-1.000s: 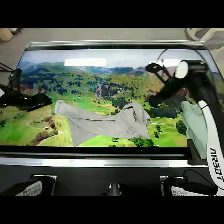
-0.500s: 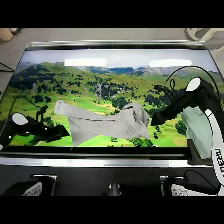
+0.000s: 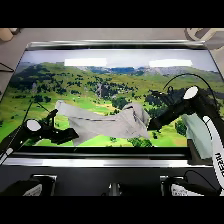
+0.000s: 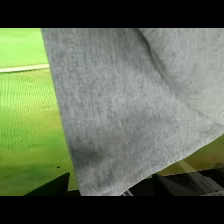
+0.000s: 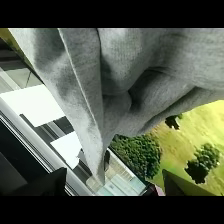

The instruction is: Fold the shirts.

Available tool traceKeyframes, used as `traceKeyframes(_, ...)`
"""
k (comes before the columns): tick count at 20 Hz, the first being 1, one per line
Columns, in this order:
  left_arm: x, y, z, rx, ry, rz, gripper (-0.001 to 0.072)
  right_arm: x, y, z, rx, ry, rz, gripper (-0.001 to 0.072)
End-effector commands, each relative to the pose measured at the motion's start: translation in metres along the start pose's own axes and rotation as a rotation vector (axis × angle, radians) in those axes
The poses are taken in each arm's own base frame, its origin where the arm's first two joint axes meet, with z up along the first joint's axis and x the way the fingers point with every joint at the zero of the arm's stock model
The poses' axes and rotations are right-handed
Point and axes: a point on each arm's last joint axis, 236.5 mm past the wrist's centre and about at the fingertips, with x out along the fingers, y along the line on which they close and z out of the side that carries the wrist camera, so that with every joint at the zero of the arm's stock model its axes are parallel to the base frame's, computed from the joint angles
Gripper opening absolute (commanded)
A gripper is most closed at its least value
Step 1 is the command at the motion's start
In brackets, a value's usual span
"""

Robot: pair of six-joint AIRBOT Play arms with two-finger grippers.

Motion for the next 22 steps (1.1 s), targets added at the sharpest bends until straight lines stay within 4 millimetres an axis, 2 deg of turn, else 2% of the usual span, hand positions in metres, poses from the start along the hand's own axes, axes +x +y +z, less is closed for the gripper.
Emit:
traceKeyframes(1, 0.013, -0.003, -0.002, -0.015, 0.011, 0.005, 0.0583, 0.004, -0.004, 0.007, -0.002, -0.041, -0.011, 0.0630)
traceKeyframes(2, 0.017, -0.003, -0.002, -0.032, 0.012, 0.010, 0.0455, 0.004, -0.006, 0.010, -0.001, -0.053, -0.022, 0.0637)
traceKeyframes(3, 0.019, -0.004, 0.001, -0.038, 0.001, 0.014, 0.0275, 0.004, -0.007, 0.012, -0.001, -0.061, -0.024, 0.0675)
traceKeyframes(4, 0.020, -0.004, 0.004, -0.042, -0.014, 0.014, 0.0245, 0.004, -0.005, 0.013, 0.000, -0.063, -0.017, 0.0675)
traceKeyframes(6, 0.019, -0.006, 0.009, -0.049, -0.032, 0.012, 0.0030, 0.005, -0.002, 0.012, -0.002, -0.062, -0.004, 0.0676)
traceKeyframes(8, 0.017, -0.009, 0.012, -0.039, -0.041, 0.007, 0.0029, 0.011, -0.002, 0.009, 0.012, -0.063, 0.007, 0.0677)
traceKeyframes(12, 0.014, -0.012, 0.015, -0.015, -0.048, 0.001, 0.0029, 0.038, -0.005, 0.001, 0.081, -0.083, 0.036, 0.0678)
traceKeyframes(13, 0.014, -0.012, 0.014, -0.015, -0.042, 0.002, 0.0029, 0.043, -0.002, 0.004, 0.101, -0.108, 0.056, 0.0648)
traceKeyframes(14, 0.014, -0.012, 0.013, -0.015, -0.039, 0.002, 0.0029, 0.044, 0.000, 0.006, 0.105, -0.122, 0.068, 0.0506)
traceKeyframes(15, 0.013, -0.013, 0.012, -0.013, -0.038, 0.000, 0.0029, 0.043, 0.005, 0.011, 0.083, -0.143, 0.088, 0.0319)
traceKeyframes(16, 0.011, -0.015, 0.013, -0.009, -0.047, -0.004, 0.0028, 0.041, 0.011, 0.018, 0.058, -0.174, 0.113, 0.0056)
traceKeyframes(18, -0.005, -0.028, 0.022, 0.037, -0.092, -0.027, 0.0028, 0.025, 0.023, 0.029, -0.007, -0.199, 0.141, 0.0028)
traceKeyframes(19, -0.023, -0.041, 0.032, 0.094, -0.139, -0.050, 0.0028, 0.006, 0.026, 0.042, -0.053, -0.231, 0.112, 0.0028)
traceKeyframes(20, -0.046, -0.054, 0.043, 0.150, -0.194, -0.061, 0.0028, -0.020, 0.029, 0.058, -0.111, -0.280, 0.052, 0.0028)
traceKeyframes(21, -0.081, -0.067, 0.058, 0.214, -0.278, -0.056, 0.0028, -0.059, 0.031, 0.079, -0.185, -0.350, -0.050, 0.0027)
traceKeyframes(22, -0.124, -0.081, 0.073, 0.280, -0.386, -0.044, 0.0027, -0.106, 0.036, 0.099, -0.247, -0.431, -0.171, 0.0027)
